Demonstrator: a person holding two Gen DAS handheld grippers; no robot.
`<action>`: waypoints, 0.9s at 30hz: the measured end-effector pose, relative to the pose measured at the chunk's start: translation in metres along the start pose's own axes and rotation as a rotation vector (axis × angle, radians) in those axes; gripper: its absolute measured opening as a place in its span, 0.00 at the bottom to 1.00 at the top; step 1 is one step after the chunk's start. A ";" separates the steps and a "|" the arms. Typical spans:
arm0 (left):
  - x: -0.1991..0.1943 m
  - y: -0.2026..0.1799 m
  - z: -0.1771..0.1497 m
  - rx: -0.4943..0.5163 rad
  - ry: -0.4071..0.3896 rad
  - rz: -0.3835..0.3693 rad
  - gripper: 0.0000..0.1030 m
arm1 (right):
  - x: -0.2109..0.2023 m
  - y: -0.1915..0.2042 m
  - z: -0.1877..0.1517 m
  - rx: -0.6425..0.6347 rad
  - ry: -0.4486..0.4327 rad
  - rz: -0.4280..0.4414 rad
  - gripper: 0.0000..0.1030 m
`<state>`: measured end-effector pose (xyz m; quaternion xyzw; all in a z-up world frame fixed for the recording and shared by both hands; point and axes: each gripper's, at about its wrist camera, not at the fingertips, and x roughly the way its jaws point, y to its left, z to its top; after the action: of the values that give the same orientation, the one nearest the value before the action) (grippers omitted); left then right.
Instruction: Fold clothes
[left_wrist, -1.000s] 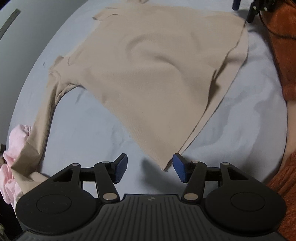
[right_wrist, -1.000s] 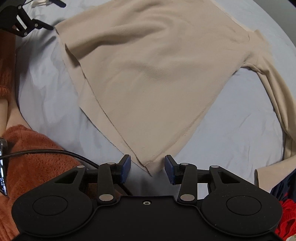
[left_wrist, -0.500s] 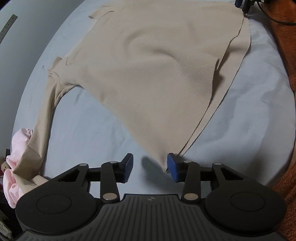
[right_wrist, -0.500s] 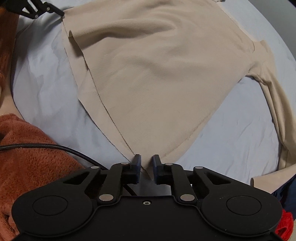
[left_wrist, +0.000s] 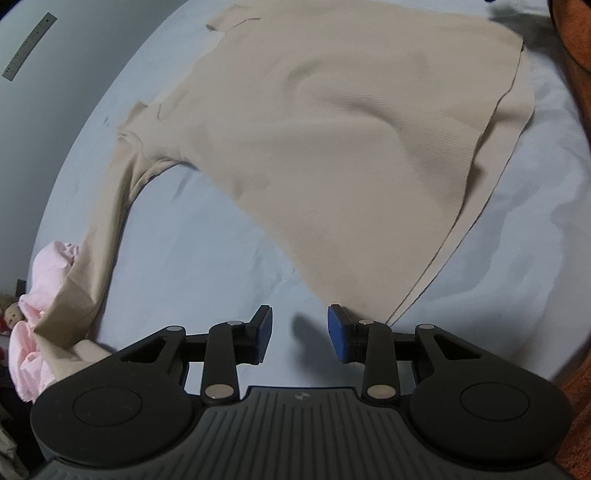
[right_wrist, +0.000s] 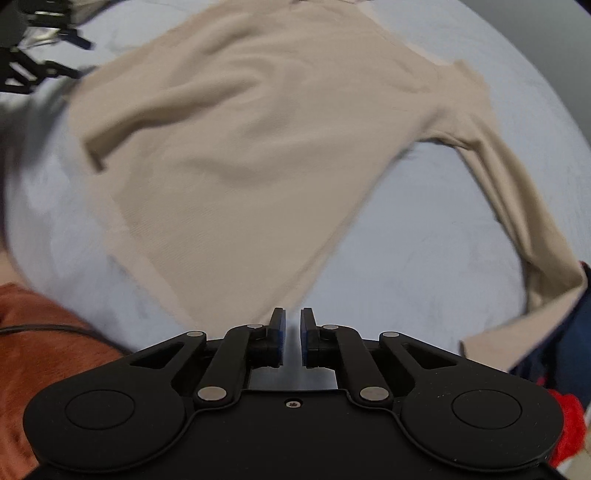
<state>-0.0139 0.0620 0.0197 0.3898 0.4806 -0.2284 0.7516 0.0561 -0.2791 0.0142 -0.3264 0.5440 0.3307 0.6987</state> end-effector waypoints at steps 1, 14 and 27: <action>-0.001 -0.002 0.001 0.013 -0.010 -0.008 0.31 | 0.001 0.003 0.000 -0.022 0.009 0.019 0.14; 0.006 -0.012 -0.020 0.150 0.037 -0.035 0.38 | 0.022 0.046 0.002 -0.229 0.106 0.027 0.25; 0.013 -0.005 -0.018 0.118 -0.007 -0.094 0.38 | 0.017 0.031 0.000 -0.200 0.102 0.025 0.28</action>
<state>-0.0215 0.0738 0.0024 0.4098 0.4815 -0.2927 0.7174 0.0342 -0.2595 -0.0049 -0.4040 0.5471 0.3751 0.6299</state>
